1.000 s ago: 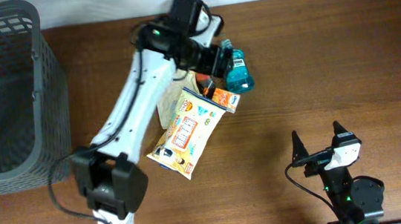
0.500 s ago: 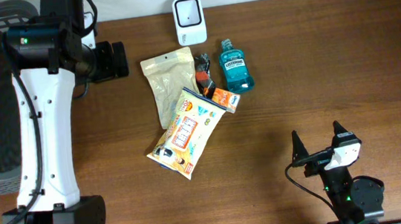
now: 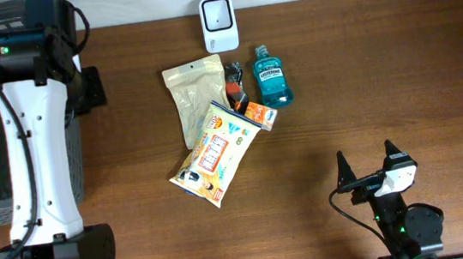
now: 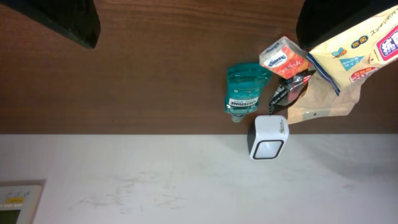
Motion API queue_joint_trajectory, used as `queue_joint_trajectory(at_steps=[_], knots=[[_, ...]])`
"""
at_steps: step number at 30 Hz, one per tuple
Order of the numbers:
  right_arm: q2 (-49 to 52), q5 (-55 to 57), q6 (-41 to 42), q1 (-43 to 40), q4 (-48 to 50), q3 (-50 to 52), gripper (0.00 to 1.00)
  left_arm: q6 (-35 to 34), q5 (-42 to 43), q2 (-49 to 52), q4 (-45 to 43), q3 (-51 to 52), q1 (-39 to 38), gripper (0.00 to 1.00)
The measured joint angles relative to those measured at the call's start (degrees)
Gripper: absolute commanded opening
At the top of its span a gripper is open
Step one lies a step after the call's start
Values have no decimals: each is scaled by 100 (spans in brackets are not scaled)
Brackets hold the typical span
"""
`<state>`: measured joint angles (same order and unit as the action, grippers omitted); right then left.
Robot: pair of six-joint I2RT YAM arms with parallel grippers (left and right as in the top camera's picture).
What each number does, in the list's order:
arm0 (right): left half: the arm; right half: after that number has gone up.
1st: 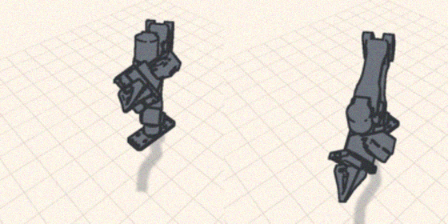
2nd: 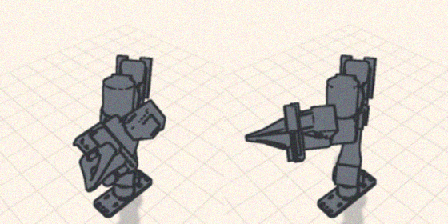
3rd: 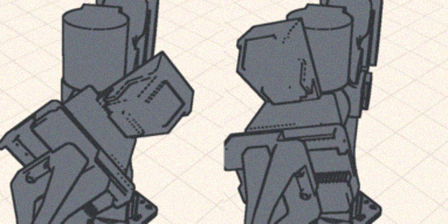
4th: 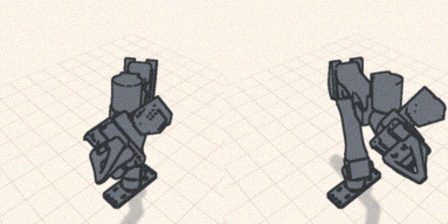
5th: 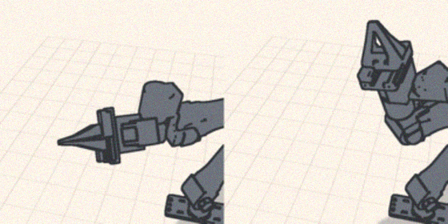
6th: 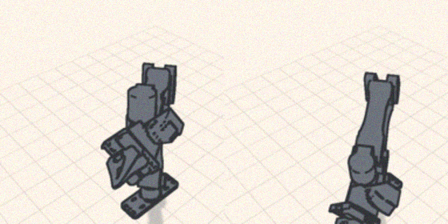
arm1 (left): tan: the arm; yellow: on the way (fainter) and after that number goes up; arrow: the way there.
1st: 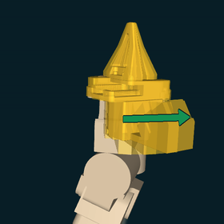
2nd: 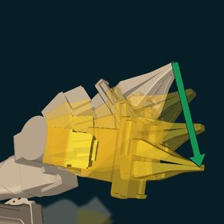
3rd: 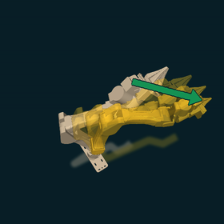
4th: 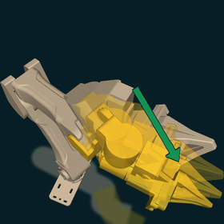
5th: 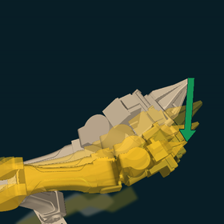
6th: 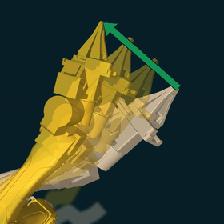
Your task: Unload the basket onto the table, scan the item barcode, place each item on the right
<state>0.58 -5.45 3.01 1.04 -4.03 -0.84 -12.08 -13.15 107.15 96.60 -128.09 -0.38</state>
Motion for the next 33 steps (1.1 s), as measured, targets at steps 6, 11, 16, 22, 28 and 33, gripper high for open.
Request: queue_joint_trajectory(at_steps=[6,11,16,22,28,33], knots=[[0,0,2,0,0,0,98,-22,-46,-2,4,247,483,0],[0,0,-2,0,0,0,98,-22,-17,-2,7,422,848,0],[0,0,0,0,2,0,98,-24,2,-2,7,459,990,0],[0,0,-2,0,0,0,98,-26,138,-4,7,452,1005,0],[0,0,0,0,0,0,98,70,1447,-752,-4,-426,1023,99],[0,0,0,0,2,0,98,181,2096,-1923,-17,-457,914,99]])
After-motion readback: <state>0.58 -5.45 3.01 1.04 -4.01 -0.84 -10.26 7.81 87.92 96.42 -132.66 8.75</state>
